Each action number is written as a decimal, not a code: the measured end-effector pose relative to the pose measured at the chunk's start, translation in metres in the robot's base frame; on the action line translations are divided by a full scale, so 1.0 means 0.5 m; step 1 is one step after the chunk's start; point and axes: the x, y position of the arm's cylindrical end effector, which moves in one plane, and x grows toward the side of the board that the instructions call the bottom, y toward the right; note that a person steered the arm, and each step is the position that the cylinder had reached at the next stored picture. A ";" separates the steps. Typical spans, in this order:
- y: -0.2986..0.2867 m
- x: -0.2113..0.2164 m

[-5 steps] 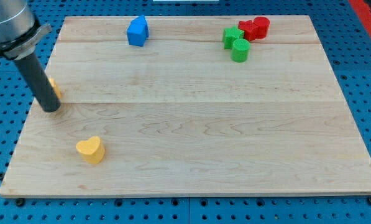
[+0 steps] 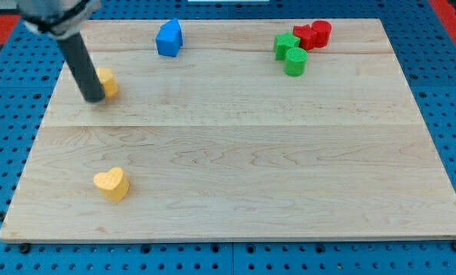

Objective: Move the yellow heart to the right of the yellow hexagon

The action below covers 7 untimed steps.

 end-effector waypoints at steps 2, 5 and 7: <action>-0.008 -0.082; 0.114 -0.138; 0.167 0.173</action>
